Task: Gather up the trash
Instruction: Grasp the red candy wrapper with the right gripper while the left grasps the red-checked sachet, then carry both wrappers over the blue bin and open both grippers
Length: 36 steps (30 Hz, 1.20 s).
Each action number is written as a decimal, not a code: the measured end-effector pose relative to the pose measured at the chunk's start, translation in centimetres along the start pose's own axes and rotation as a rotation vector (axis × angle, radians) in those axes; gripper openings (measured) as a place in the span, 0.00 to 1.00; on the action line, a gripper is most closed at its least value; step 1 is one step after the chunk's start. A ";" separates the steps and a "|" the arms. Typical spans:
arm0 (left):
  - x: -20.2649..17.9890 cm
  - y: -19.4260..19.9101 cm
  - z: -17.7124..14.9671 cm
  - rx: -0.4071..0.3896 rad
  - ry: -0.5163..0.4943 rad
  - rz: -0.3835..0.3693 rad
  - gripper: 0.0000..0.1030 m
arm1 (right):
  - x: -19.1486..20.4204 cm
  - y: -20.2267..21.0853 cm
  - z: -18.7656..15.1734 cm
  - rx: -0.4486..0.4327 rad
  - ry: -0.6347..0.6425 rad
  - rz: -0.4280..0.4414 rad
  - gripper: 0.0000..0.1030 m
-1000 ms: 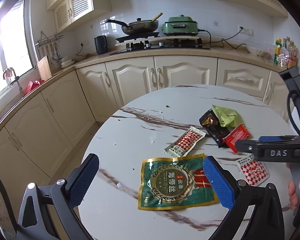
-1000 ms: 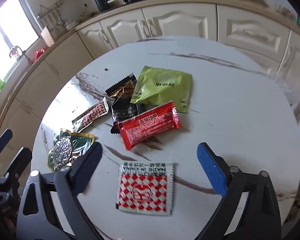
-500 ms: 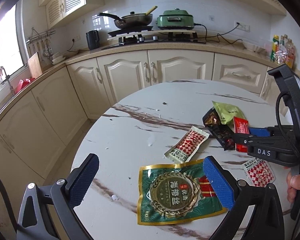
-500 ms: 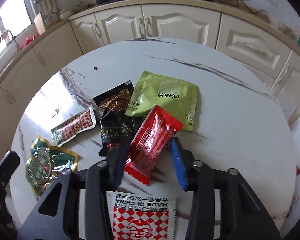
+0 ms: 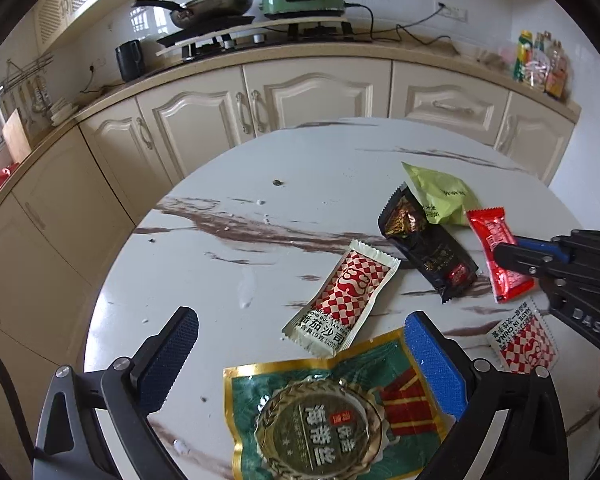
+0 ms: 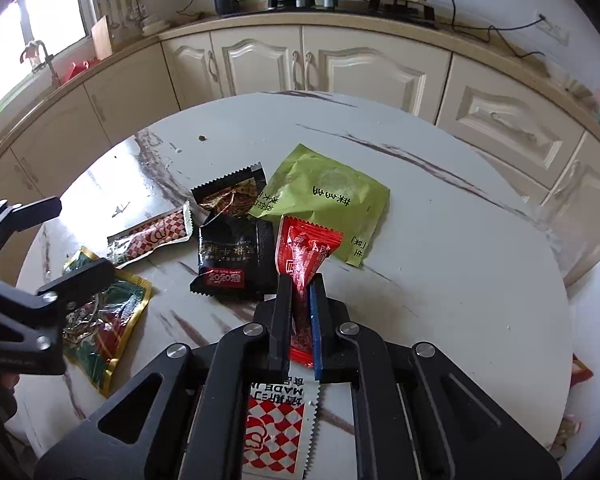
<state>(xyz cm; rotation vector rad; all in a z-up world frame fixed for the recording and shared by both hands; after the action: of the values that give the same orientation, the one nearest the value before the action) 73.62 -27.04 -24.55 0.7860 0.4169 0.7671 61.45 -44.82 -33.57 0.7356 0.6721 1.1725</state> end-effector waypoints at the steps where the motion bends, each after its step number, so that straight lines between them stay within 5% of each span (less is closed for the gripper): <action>1: 0.1 -0.4 0.1 0.008 0.000 -0.005 0.93 | 0.0 0.2 0.0 -0.002 -0.006 0.009 0.08; 5: -0.1 -2.4 0.6 0.037 0.003 -0.022 0.79 | 0.1 1.0 0.2 -0.019 -0.016 0.039 0.08; 10: -1.0 -3.8 1.0 0.052 -0.013 -0.031 0.74 | 0.1 1.9 0.5 -0.034 -0.018 0.060 0.08; 14: -1.4 -4.1 1.4 0.048 0.011 -0.098 0.41 | 0.0 2.3 0.5 -0.038 -0.025 0.078 0.08; 23: -2.7 -3.8 1.3 0.037 -0.035 -0.124 0.07 | 0.3 2.4 0.4 -0.036 -0.039 0.112 0.08; 36: -1.9 3.9 1.2 -0.090 0.010 -0.192 0.04 | 2.2 4.4 0.8 -0.063 -0.033 0.147 0.08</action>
<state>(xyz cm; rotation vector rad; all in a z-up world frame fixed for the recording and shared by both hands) 71.28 -27.26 -20.75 0.6477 0.4569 0.6070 60.16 -41.83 -29.75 0.7593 0.5580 1.3074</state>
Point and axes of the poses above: each gripper's, at about its wrist camera, not at the fingertips, and y roughly against the way its jaws point, x to its left, z to its top, the point moved 6 cm from there along -y, roughly the way its jaws point, and after that the axes turned 9 degrees about -z, right-handed, at the moved point
